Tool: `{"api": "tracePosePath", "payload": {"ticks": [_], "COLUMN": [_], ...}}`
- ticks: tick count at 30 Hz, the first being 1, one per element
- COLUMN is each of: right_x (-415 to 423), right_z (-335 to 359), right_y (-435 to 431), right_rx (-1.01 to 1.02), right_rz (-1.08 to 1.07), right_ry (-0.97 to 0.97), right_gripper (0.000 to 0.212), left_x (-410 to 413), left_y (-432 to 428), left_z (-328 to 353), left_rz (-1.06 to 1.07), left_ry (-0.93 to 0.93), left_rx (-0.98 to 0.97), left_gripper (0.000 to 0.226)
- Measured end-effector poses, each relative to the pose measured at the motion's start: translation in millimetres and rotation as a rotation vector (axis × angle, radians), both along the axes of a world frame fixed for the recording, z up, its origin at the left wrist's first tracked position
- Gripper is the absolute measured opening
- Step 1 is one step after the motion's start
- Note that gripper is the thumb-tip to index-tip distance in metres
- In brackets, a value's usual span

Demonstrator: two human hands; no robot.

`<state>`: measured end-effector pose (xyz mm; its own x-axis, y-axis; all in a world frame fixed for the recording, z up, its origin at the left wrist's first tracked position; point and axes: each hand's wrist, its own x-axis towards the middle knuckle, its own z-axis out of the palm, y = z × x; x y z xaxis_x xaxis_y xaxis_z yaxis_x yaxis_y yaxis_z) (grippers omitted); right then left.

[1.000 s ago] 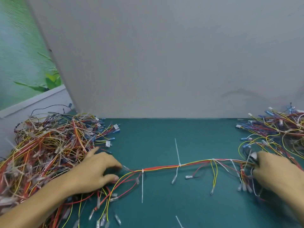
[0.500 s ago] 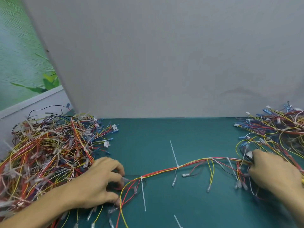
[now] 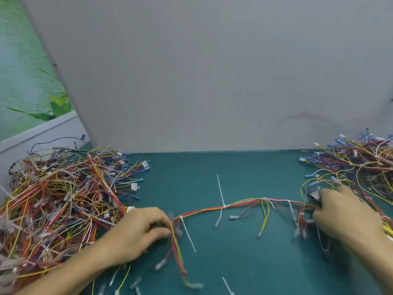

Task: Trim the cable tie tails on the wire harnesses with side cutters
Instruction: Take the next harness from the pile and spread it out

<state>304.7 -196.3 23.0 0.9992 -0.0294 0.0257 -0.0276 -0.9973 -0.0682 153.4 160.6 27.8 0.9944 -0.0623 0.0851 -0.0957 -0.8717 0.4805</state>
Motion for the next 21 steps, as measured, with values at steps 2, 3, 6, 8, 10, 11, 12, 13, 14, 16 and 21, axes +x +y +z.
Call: {"api": "tracePosePath", "payload": {"ticks": [2, 3, 6, 8, 10, 11, 12, 13, 14, 16, 21], "right_x": [-7, -12, -38, -56, -60, -58, -54, -51, -47, -41, -28], "right_z": [13, 21, 37, 35, 26, 20, 13, 6, 0, -9, -13], "right_y": [8, 12, 37, 61, 92, 108, 124, 138, 150, 167, 176], "right_rx": [-0.033, -0.037, 0.108, 0.305, 0.440, 0.464, 0.468, 0.444, 0.395, 0.305, 0.269], "right_rz": [0.029, 0.056, 0.284, 0.500, 0.666, 0.748, 0.827, 0.880, 0.909, 0.946, 0.877], "right_ry": [-0.166, -0.273, -0.456, -0.352, -0.136, -0.035, 0.029, 0.059, 0.078, 0.081, 0.014], "right_gripper": [0.017, 0.015, 0.008, 0.021, 0.030, 0.027, 0.020, 0.010, 0.008, 0.014, 0.023], "left_x": [7, 11, 13, 9, 7, 5, 4, 3, 3, 2, -3], "left_y": [-13, -17, -24, -25, -24, -23, -22, -22, -21, -19, -11], "left_z": [-15, -20, -26, -27, -27, -27, -27, -26, -26, -25, -24], "left_rz": [0.030, 0.057, 0.085, 0.026, -0.022, -0.032, -0.040, -0.049, -0.057, -0.066, -0.079], "left_ry": [-0.037, -0.063, -0.125, -0.145, -0.170, -0.181, -0.192, -0.205, -0.220, -0.254, -0.321], "left_rx": [-0.001, -0.021, -0.064, -0.088, -0.129, -0.154, -0.177, -0.196, -0.211, -0.227, -0.221], "left_gripper": [0.010, 0.011, 0.019, 0.024, 0.025, 0.025, 0.024, 0.022, 0.020, 0.017, 0.015]}}
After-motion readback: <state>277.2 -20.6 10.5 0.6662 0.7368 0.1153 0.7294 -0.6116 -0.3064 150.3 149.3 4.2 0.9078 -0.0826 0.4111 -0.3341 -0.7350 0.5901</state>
